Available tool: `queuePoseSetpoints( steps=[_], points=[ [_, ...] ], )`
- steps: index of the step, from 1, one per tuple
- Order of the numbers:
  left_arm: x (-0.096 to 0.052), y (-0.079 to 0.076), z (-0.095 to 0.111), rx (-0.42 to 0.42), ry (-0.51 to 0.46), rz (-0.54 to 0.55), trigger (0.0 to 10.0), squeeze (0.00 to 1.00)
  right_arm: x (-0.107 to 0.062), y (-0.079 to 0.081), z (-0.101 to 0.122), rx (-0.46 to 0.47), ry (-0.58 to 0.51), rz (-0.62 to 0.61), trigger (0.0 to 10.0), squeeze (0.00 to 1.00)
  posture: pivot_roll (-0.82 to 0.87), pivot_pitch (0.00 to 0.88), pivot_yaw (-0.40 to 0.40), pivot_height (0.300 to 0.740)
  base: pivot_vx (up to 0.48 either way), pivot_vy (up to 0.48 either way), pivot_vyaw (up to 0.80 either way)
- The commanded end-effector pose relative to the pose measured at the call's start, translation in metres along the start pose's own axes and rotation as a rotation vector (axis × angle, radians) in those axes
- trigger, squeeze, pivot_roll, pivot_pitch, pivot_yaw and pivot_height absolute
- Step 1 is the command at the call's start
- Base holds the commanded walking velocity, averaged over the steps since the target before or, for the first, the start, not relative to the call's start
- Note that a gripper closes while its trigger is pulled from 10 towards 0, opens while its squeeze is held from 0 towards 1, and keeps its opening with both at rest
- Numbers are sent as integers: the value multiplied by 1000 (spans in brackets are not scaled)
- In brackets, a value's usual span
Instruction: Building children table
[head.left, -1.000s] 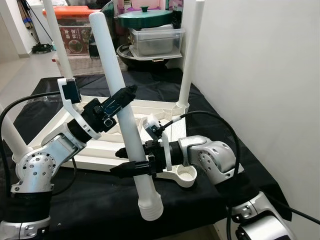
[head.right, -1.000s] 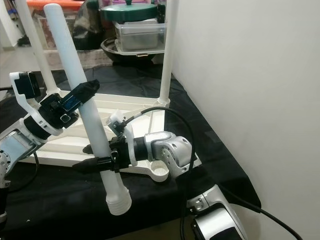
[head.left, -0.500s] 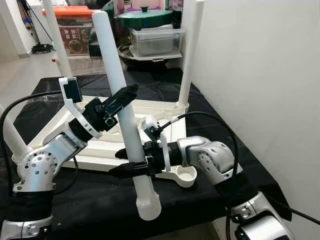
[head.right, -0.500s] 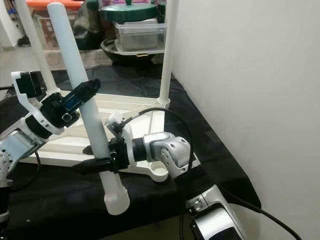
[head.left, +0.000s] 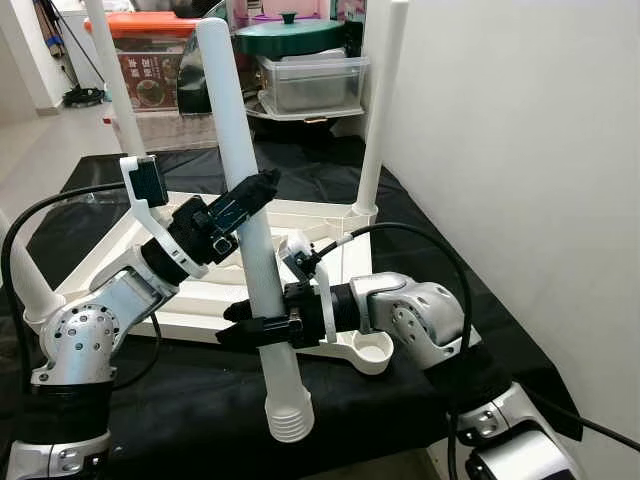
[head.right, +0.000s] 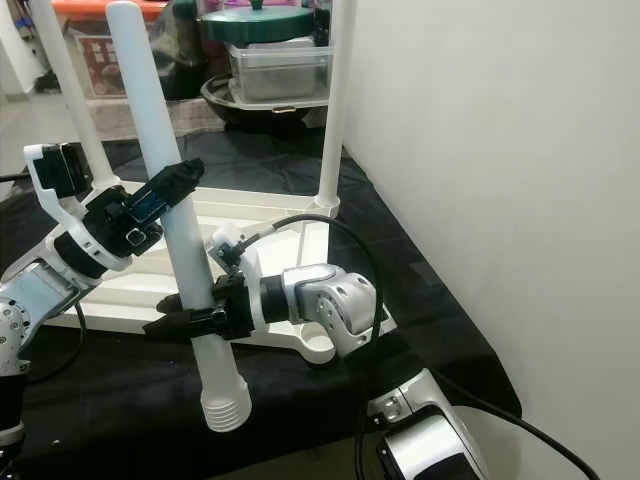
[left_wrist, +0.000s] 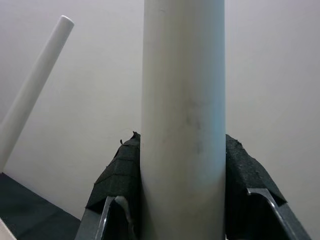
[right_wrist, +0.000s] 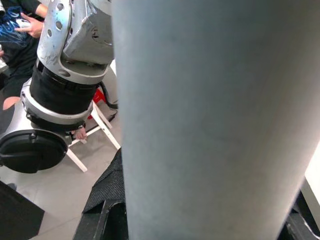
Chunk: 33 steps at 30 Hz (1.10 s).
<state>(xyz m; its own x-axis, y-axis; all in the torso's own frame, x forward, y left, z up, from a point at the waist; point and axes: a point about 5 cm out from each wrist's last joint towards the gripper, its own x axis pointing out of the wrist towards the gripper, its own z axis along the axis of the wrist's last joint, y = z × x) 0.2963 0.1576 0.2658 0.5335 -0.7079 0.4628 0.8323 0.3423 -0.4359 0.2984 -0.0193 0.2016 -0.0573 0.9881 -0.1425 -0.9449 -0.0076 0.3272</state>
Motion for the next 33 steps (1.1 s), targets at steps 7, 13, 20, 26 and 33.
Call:
queuePoseSetpoints(
  steps=[7,13,20,26,33],
  points=[
    [-5,5,4,-13,-25,47,10000,1000,1,0,6,-25,-12,-3,0,0,-41,0,-4,740,0,0,0],
    [-12,2,8,0,-42,57,10000,1000,-6,-2,9,-30,-30,-13,0,0,-41,0,-4,740,0,0,0],
    [-33,-4,6,45,-87,131,10000,0,-33,-22,27,-65,-97,-146,0,0,-34,0,-10,740,0,0,0],
    [-49,-15,-1,31,-134,168,10000,0,-59,-39,55,-104,-218,-304,0,0,-30,0,-13,740,0,0,0],
    [-60,-18,-18,48,-129,273,10000,0,-74,-50,73,-150,-347,-491,0,0,-18,0,-14,740,0,0,0]
  ],
)
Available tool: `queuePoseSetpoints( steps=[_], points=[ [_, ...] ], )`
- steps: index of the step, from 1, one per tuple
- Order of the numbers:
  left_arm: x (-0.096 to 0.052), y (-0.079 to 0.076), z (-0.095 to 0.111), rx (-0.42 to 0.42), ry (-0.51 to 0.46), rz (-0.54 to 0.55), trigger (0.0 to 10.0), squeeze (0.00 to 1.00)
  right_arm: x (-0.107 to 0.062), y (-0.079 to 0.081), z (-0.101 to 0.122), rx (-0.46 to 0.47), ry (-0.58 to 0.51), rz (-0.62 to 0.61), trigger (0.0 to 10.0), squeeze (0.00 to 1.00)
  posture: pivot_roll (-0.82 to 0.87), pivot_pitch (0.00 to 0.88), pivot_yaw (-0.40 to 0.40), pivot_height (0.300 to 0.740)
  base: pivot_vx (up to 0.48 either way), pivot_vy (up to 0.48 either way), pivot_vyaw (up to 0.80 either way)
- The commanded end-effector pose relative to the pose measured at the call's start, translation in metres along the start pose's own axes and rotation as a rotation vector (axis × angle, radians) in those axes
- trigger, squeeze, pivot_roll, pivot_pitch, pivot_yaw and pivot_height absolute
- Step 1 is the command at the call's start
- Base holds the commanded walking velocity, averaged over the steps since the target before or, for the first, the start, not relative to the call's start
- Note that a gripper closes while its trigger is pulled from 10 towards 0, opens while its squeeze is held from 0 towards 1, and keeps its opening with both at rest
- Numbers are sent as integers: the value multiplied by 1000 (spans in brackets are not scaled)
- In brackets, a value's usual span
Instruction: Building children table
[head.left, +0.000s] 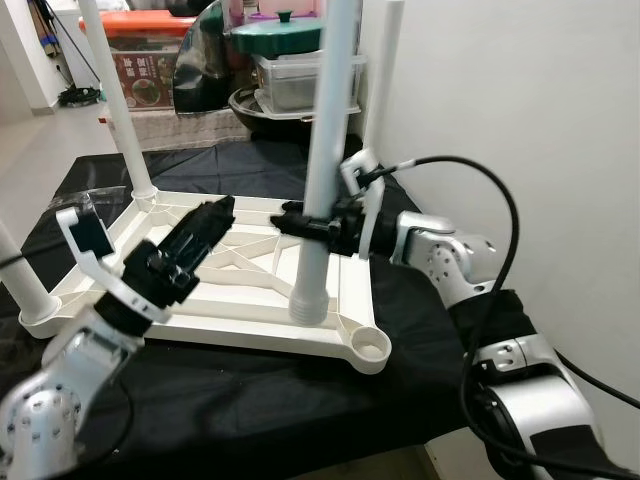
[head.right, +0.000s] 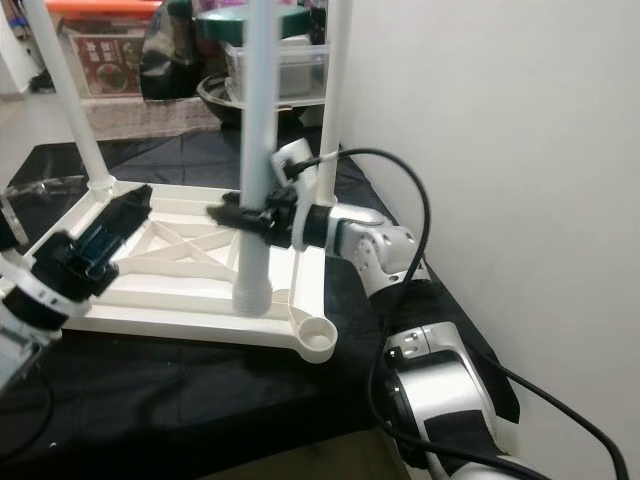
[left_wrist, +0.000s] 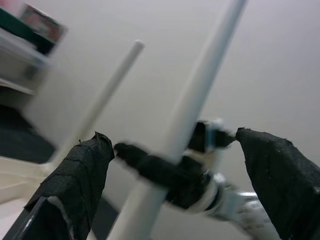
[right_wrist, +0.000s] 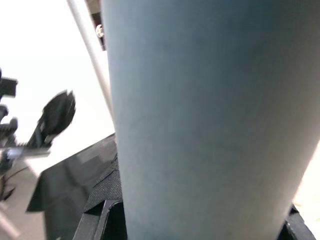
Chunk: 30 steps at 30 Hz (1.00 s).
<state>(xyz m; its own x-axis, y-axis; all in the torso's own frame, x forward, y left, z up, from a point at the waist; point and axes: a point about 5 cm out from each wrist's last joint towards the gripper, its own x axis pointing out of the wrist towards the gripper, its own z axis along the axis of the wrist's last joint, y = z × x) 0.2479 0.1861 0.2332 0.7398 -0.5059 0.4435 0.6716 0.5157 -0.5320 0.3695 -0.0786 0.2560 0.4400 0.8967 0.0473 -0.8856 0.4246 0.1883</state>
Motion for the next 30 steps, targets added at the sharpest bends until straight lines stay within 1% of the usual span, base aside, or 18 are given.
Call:
queuePoseSetpoints(
  steps=[1,2,3,4,6,7,9,11,13,14,15,16,17,18,21,25,27,30],
  points=[
    [-4,1,-12,67,19,104,10000,0,-1,-9,13,-49,-85,-132,0,0,-17,0,-15,740,0,0,0],
    [-4,1,-12,67,19,104,10000,0,-1,-9,13,-49,-85,-132,0,0,-17,0,-15,740,0,0,0],
    [-10,6,-19,130,12,209,10000,0,-2,-16,13,-84,-105,-227,10000,0,-17,0,-15,740,0,0,0],
    [-15,10,-25,180,7,300,10000,0,-4,-21,12,-112,-119,-306,10000,0,-13,0,-18,740,0,0,0],
    [-30,13,-36,220,-9,441,10000,0,-12,-25,4,-194,-168,-417,10000,0,-15,0,-16,740,0,0,0],
    [-30,13,-36,220,-9,441,10000,0,-12,-25,4,-194,-168,-417,10000,0,-15,0,-16,740,0,0,0],
    [-39,13,-43,240,0,507,10000,0,-17,-24,-2,-232,-207,-461,10000,0,-15,0,-16,740,0,0,0],
    [-42,12,-47,265,16,539,10000,0,-19,-22,-7,-210,-228,-466,10000,0,-11,0,-21,740,0,0,0],
    [-47,9,-54,287,34,582,10000,0,-22,-16,-16,-234,-247,-493,10000,0,-8,0,-24,740,0,0,0],
    [-47,7,-58,318,58,591,10000,0,-21,-14,-21,-224,-258,-501,10000,0,-7,0,-23,740,0,0,500],
    [-47,6,-62,341,74,597,10000,0,-21,-12,-23,-250,-264,-522,10000,0,-7,0,-23,740,0,0,800],
    [-47,6,-62,341,74,597,10000,0,-21,-12,-23,-250,-264,-522,10000,0,-7,0,-23,740,0,0,800],
    [-47,5,-66,352,86,612,10000,0,-20,-11,-24,-220,-288,-536,10000,0,-3,0,-26,740,0,0,800],
    [-47,5,-70,378,100,628,10000,0,-18,-10,-26,-219,-297,-555,10000,0,-3,0,-26,740,0,0,800],
    [-48,5,-77,395,108,663,10000,0,-17,-10,-26,-226,-306,-582,10000,0,-2,0,-30,740,0,0,798],
    [-51,5,-84,425,111,716,10000,0,-15,-11,-25,-230,-322,-606,10000,0,-4,0,-33,740,0,0,0],
    [-52,5,-84,434,112,717,10000,0,-15,-11,-25,-230,-322,-607,10000,0,-4,0,-33,740,0,0,0],
    [-55,9,-84,439,107,754,10000,0,-16,-13,-25,-230,-316,-614,10000,0,-5,0,-38,740,0,-332,0]
  ],
)
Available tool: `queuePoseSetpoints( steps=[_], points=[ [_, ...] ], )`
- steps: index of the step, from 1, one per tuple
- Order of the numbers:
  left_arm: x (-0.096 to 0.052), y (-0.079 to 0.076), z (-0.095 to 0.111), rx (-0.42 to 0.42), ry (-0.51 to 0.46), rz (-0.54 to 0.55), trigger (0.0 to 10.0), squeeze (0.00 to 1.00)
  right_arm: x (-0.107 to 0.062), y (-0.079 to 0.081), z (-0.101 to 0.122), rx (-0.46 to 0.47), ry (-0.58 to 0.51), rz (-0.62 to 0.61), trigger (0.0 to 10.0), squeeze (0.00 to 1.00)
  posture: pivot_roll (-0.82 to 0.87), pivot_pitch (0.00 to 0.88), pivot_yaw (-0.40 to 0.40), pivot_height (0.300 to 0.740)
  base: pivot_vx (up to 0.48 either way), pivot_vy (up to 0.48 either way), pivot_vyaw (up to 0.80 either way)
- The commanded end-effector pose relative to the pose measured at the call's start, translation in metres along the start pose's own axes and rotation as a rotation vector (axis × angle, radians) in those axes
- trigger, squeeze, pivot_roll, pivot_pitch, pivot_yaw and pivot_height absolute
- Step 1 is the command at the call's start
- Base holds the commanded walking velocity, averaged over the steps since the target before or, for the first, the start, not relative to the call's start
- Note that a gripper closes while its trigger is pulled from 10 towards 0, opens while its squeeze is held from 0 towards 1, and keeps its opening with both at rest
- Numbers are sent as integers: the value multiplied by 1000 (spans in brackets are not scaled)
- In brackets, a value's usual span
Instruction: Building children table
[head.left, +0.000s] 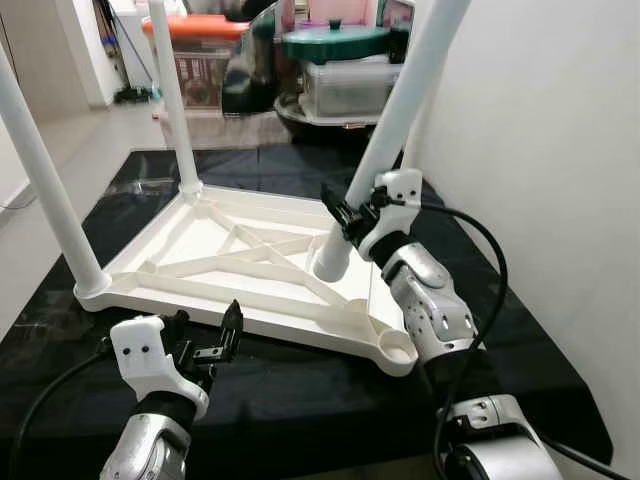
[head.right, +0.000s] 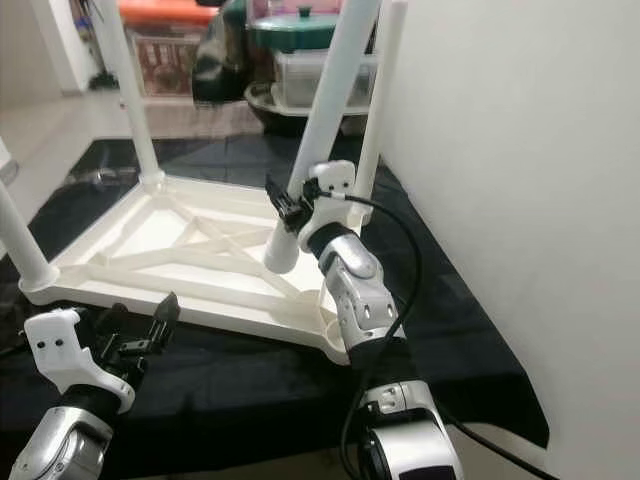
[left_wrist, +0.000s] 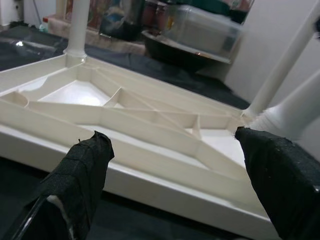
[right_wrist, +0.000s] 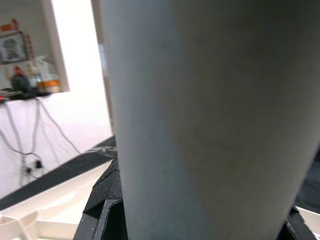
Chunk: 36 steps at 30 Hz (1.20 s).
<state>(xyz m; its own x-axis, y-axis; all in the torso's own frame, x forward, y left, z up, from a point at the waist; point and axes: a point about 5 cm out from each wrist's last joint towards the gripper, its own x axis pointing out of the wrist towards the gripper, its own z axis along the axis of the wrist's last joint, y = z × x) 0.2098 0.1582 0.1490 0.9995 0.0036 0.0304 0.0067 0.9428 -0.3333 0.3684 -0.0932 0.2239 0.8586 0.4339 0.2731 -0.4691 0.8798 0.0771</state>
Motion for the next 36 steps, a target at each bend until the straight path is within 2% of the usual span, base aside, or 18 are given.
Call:
queuePoseSetpoints(
  steps=[1,7,17,18,32,36],
  points=[
    [0,6,-6,20,20,47,10000,0,1,-2,4,-19,-13,-10,10000,0,-5,0,-38,740,0,-382,0],
    [1,7,-9,55,29,68,10000,0,3,-5,2,-8,-6,-31,10000,0,-5,0,-38,740,0,-480,0],
    [2,7,-10,43,14,103,10000,0,6,-4,0,-1,9,10,10000,0,0,0,-39,740,0,0,0],
    [1,6,-11,43,14,103,10000,0,7,-2,1,8,11,55,10000,0,0,0,-39,740,0,0,0],
    [-10,1,-19,32,54,108,10000,0,12,1,-1,23,30,130,10000,0,11,0,-46,740,0,0,0],
    [-10,1,-21,40,65,107,10000,0,11,4,-4,25,35,138,10000,0,11,0,-43,740,-457,0,0]
  ],
)
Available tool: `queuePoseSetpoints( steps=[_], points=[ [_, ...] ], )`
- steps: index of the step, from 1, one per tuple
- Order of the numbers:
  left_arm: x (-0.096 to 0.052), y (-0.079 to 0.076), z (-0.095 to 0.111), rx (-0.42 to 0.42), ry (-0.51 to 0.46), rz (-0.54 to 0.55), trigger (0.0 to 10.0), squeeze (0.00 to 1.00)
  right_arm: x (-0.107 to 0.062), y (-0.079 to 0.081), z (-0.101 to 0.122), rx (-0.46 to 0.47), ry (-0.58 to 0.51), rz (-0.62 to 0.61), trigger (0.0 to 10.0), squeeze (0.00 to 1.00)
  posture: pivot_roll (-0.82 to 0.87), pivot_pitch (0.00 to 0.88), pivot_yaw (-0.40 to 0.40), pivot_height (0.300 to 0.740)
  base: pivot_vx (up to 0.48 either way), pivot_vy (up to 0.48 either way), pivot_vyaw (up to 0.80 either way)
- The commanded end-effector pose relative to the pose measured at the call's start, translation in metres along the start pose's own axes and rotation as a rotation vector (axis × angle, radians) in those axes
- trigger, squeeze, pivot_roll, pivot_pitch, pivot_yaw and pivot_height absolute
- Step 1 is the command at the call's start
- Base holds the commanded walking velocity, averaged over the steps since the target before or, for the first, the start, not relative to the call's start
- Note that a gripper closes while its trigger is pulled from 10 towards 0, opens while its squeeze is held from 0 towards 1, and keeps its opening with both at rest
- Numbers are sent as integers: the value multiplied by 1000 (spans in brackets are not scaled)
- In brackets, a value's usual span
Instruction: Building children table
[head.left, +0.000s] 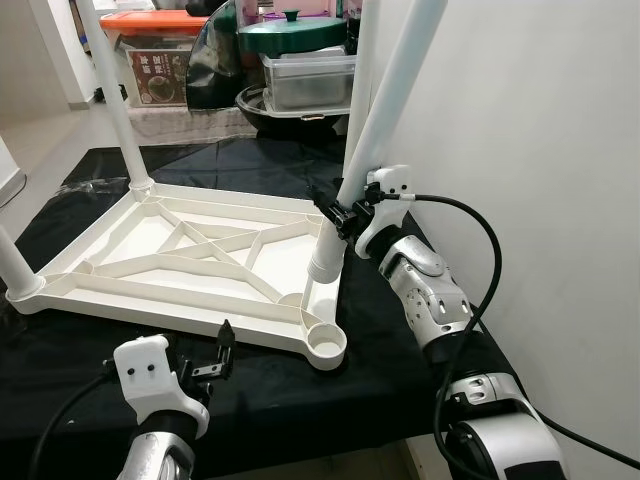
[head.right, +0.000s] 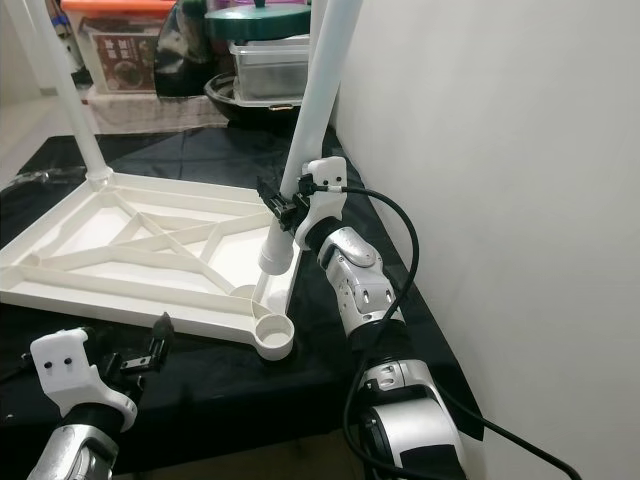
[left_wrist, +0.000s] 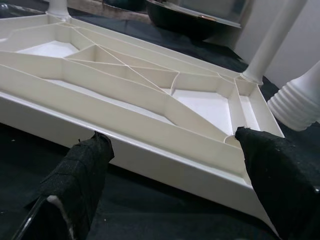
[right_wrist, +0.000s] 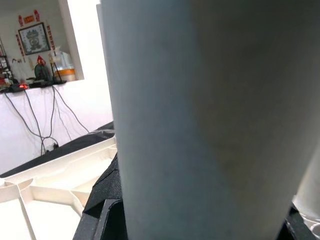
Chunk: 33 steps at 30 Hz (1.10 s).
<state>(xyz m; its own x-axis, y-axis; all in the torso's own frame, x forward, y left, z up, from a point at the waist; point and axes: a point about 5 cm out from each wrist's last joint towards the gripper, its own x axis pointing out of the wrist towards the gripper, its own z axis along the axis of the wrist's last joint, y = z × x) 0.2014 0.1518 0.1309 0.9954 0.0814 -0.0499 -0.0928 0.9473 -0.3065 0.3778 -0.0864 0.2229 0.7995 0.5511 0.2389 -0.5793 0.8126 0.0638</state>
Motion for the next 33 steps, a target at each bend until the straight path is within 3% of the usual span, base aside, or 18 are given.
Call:
queuePoseSetpoints(
  steps=[1,28,33],
  points=[
    [0,1,-2,13,7,13,10000,0,0,3,-1,5,-9,12,10000,0,11,0,-43,740,-394,0,0],
    [1,4,-2,35,-9,48,10000,0,-3,4,0,24,-25,16,10000,0,-3,0,-36,740,0,0,0],
    [3,4,2,29,-27,50,10000,0,-3,6,0,-5,-36,26,10000,0,-2,0,-39,740,0,0,789]
  ],
)
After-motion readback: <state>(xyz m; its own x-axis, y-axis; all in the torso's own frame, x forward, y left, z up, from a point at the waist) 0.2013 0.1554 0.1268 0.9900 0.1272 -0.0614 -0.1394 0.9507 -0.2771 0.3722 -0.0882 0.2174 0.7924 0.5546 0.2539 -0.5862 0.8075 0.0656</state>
